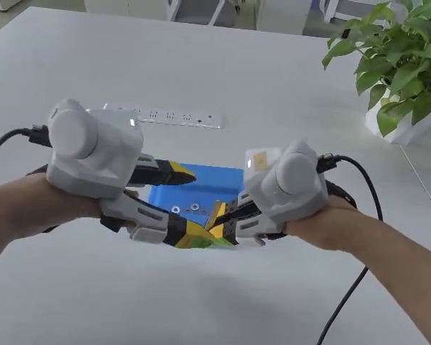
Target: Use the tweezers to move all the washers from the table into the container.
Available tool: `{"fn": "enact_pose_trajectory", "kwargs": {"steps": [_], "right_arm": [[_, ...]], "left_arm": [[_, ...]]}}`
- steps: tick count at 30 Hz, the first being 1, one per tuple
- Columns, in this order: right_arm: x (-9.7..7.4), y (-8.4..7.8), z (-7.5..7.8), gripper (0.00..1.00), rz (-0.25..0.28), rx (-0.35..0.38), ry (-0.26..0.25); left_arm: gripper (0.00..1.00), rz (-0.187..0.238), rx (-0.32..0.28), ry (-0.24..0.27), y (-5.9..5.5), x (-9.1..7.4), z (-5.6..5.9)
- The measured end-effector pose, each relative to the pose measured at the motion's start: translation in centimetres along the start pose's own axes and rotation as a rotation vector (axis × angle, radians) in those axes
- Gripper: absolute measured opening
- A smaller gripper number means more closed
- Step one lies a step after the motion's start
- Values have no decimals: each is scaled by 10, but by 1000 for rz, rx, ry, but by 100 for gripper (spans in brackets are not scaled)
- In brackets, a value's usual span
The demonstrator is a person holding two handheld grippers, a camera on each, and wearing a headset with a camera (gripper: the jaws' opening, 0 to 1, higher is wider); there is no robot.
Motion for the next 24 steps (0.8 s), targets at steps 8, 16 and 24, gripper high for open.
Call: {"fn": "enact_pose_trajectory", "kwargs": {"steps": [8, 16, 24], "right_arm": [[-16, 12, 6, 7, 25, 0, -19], [-29, 22, 20, 7, 47, -28, -48], [-28, 25, 48, 7, 72, -66, -97]], "left_arm": [[87, 35, -57, 46, -8, -13, 3], [96, 69, -83, 86, -17, -25, 6], [99, 100, -94, 112, -21, -38, 9]]}}
Point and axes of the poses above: the centre of the closed fingertips' face, and the gripper's own axes: x roughly forward along the fingers, z roughly to its right, y roughly out of its top, the point moved 9 cm from there along -x, roughly backward along the fingers, and after that the axes turned 3 degrees about -z, right-handed, at the moved point
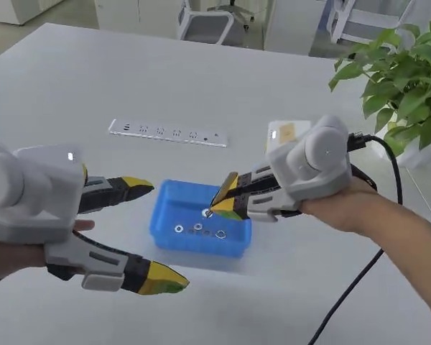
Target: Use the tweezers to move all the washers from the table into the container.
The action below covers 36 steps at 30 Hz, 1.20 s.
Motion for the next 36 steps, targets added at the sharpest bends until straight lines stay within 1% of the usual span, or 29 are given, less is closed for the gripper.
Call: {"fn": "enact_pose_trajectory", "kwargs": {"steps": [3, 6, 12, 14, 19, 22, 25, 28, 32, 36], "right_arm": [[3, -2, 7, 7, -3, -5, -2], [6, -5, 12, 7, -11, -7, 9], [15, -11, 23, 8, -29, -14, 22], [18, -12, 24, 8, -37, -15, 25], [28, -22, 31, 8, -49, -12, 34], [33, -27, 32, 8, -65, -5, 38], [39, -35, 33, 8, -88, -15, 47], [44, -39, 33, 8, -105, -24, 62], [50, -45, 37, 8, -117, -6, 69], [54, -49, 37, 8, -120, 9, 75]], "left_arm": [[99, 14, -8, 9, -1, -3, 0], [99, 22, -12, 23, -1, -6, -1], [99, 25, -18, 44, -3, -10, -1], [99, 28, -20, 50, -4, -12, -2], [99, 38, -23, 64, -4, -15, -2], [99, 42, -28, 73, -5, -17, -3], [99, 47, -31, 78, -5, -18, -4], [99, 48, -33, 80, -5, -18, -4], [99, 42, -26, 80, -5, -15, -5], [99, 40, -18, 75, -4, -12, -6]]}}
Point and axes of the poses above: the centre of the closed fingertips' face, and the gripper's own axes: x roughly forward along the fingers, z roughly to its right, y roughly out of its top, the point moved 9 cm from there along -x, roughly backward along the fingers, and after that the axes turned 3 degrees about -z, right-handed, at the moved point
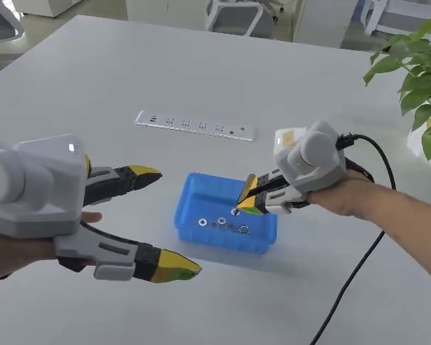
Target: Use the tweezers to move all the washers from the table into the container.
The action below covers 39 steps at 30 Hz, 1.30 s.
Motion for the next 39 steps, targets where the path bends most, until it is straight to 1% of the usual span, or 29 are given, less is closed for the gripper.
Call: {"fn": "enact_pose_trajectory", "kwargs": {"steps": [5, 7, 8, 11, 13, 15, 16, 20, 23, 25, 32, 35, 39], "right_arm": [[5, -4, 1, 8, -20, -1, 8], [6, -7, 1, 8, -33, 6, 18], [8, -9, 0, 8, -47, -1, 20], [10, -11, -1, 8, -57, -6, 30], [12, -12, -1, 8, -69, -11, 34], [13, -13, -2, 8, -74, -14, 38], [13, -12, -1, 8, -63, -6, 37], [13, -12, 0, 8, -67, -8, 40], [13, -13, 0, 8, -64, -4, 39], [14, -13, 0, 8, -61, -2, 39], [14, -13, 0, 8, -55, -1, 43], [14, -13, 0, 8, -53, -2, 43], [14, -13, 0, 8, -52, -4, 43]], "left_arm": [[99, -6, 1, -1, 0, 3, 0], [99, -8, 2, -2, 0, 4, 0], [97, -10, 4, -6, 1, 5, 0], [91, -18, 4, -21, 2, 9, -1], [92, -26, 17, -22, 3, 12, -1], [91, -29, 20, -26, 3, 15, -2], [90, -30, 21, -30, 4, 16, -2], [88, -55, 43, -32, 5, 22, -5], [82, -67, 59, -27, 7, 26, -9], [78, -71, 59, -26, 9, 30, -13], [63, -80, 89, -51, 15, 43, -23], [57, -100, 109, -63, 16, 50, -29], [47, -99, 129, -77, 19, 59, -34]]}}
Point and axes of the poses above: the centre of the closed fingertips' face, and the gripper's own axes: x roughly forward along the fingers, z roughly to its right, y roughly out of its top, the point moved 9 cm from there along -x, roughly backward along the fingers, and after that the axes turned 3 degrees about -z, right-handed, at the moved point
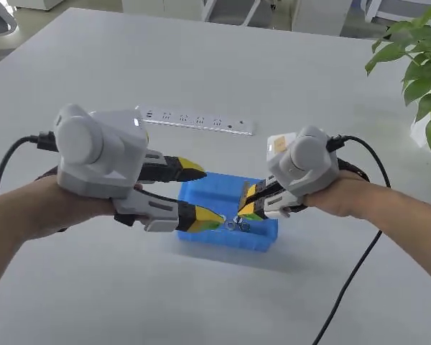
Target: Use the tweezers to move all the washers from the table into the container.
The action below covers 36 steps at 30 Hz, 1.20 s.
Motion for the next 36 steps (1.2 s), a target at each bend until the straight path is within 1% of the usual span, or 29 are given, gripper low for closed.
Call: {"fn": "enact_pose_trajectory", "kwargs": {"steps": [2, 5, 7, 10, 13, 16, 18, 22, 24, 31, 33, 35, 36], "right_arm": [[0, 0, 0, 8, 2, 2, -1], [0, 0, -1, 8, 3, 1, -2], [0, 0, -1, 8, 2, -2, -1], [0, 0, -1, 8, 2, -2, -2], [0, 0, -1, 8, 2, -7, -1], [0, 0, -1, 8, 4, -7, -1], [0, 0, -1, 8, 6, -7, -2], [0, -1, -1, 8, 8, -7, -2], [0, -1, -1, 8, 7, -8, -2], [1, -1, -1, 8, 6, -20, -1], [1, 0, -1, 8, 6, -24, 1], [1, 0, -1, 8, 6, -26, 3], [1, 0, -2, 8, 6, -27, 3]], "left_arm": [[42, 0, 10, 0, 1, 5, -4], [36, -26, 32, -7, 3, 13, -9], [32, -34, 55, -18, 5, 18, -11], [30, -39, 72, -33, 11, 26, -15], [27, -47, 87, -44, 13, 31, -17], [25, -58, 103, -61, 14, 37, -18], [22, -66, 123, -74, 15, 41, -19], [18, -76, 136, -85, 14, 48, -21], [18, -80, 145, -85, 15, 51, -21], [15, -94, 158, -97, 13, 56, -23], [12, -99, 167, -95, 13, 56, -25], [6, -102, 176, -91, 13, 56, -27], [6, -102, 173, -97, 13, 56, -27]]}}
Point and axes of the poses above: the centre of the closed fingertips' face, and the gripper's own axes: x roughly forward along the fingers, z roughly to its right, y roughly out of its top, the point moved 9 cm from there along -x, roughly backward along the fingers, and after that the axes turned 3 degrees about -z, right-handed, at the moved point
